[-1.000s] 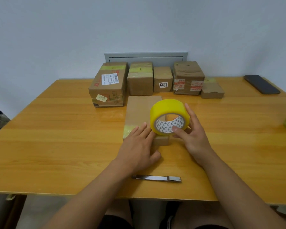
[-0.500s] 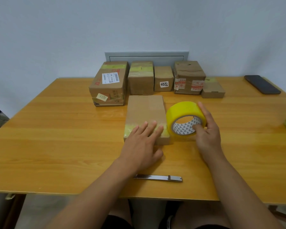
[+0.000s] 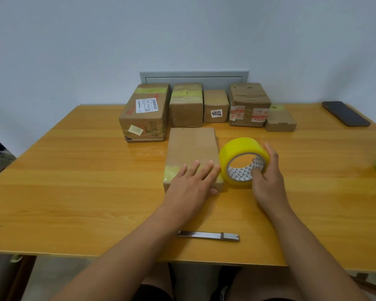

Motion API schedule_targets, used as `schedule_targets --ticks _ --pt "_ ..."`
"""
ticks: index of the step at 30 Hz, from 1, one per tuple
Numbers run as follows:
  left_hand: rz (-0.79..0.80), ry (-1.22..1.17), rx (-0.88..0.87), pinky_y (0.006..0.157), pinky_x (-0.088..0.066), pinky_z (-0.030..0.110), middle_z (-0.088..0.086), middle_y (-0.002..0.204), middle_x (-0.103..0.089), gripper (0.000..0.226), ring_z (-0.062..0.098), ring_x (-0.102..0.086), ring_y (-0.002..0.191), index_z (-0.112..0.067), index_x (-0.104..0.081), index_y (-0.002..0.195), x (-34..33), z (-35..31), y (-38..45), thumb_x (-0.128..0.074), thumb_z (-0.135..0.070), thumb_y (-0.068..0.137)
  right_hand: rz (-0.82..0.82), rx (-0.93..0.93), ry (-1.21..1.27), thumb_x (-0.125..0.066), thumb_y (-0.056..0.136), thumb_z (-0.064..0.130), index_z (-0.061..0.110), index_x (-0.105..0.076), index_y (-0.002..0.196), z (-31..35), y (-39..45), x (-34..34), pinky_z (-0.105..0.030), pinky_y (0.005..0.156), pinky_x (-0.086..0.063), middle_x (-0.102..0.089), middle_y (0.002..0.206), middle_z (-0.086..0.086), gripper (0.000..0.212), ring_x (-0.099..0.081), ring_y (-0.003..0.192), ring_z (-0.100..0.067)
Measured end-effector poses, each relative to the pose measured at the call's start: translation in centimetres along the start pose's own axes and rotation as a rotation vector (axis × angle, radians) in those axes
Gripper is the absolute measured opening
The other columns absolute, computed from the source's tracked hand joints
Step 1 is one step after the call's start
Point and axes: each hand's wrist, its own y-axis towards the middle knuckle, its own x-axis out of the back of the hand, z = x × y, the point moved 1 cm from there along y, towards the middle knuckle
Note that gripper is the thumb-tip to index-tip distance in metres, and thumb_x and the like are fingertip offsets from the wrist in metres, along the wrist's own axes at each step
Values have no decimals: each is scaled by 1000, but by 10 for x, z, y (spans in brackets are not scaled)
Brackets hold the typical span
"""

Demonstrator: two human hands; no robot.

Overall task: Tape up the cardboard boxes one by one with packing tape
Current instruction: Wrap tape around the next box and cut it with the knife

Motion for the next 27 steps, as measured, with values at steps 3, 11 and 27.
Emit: schedule_targets --ticks 3,11,27 --pt "-30 -21 17 123 -10 45 -5 165 -6 58 28 -5 152 -30 -1 157 1 -2 -1 -21 -47 105 -12 -15 31 -48 98 7 33 -25 150 5 -1 0 -38 90 -53 -47 139 -3 62 -54 118 -19" --pt "-502 -525 156 107 -40 40 -12 156 -33 53 17 -30 146 -34 -28 152 30 4 -23 -42 -43 102 1 -47 374 -68 89 9 18 -59 121 35 -2 -7 -31 86 -55 -68 111 1 35 -64 106 -17" --pt "-745 -629 180 77 -43 13 1 155 -36 59 14 -53 124 -17 -32 146 33 20 -44 -49 -46 98 334 186 440 -70 89 13 46 -14 152 96 -15 -55 -46 100 -51 -41 147 11 91 -46 131 -8"
